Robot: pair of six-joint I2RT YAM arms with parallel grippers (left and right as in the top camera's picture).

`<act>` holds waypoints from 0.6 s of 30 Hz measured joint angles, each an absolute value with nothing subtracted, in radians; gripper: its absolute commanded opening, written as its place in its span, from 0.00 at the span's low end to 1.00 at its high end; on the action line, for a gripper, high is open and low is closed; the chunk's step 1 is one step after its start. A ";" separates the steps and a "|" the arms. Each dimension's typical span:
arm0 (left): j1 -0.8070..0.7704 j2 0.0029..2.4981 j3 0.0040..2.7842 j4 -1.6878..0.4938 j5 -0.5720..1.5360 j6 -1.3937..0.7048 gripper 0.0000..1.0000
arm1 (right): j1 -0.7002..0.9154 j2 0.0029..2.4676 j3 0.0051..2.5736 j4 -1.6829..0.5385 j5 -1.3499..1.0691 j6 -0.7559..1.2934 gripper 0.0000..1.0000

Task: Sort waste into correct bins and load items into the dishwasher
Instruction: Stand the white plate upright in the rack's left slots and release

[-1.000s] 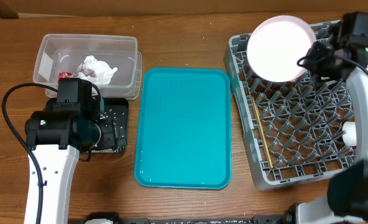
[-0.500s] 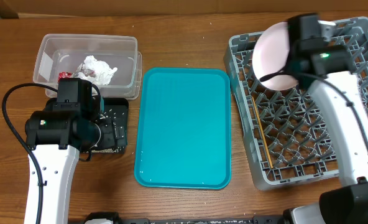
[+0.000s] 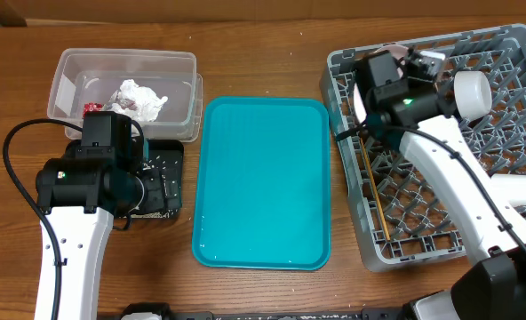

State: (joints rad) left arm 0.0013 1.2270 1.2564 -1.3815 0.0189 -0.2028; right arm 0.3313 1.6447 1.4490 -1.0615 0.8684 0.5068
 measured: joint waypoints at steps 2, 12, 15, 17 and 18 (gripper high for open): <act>0.001 1.227 1.256 -1.382 0.019 -0.203 1.00 | 0.345 1.645 1.432 -1.045 0.869 0.511 0.04; 0.001 1.227 1.256 -1.382 0.019 -0.203 1.00 | 0.398 1.645 1.394 -1.040 0.839 0.535 0.04; 0.001 1.227 1.256 -1.382 0.019 -0.203 1.00 | 0.410 1.645 1.394 -1.041 0.810 0.539 0.04; 0.001 1.227 1.256 -1.382 0.019 -0.203 1.00 | 0.413 1.645 1.394 -1.040 0.789 0.544 0.04; 0.001 1.227 1.256 -1.382 0.019 -0.203 1.00 | 0.413 1.645 1.394 -1.040 0.779 0.546 0.06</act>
State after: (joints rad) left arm 0.0013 1.2270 1.2564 -1.3819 0.0189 -0.2028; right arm 0.4133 1.6447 1.3945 -1.0397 0.7788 0.5457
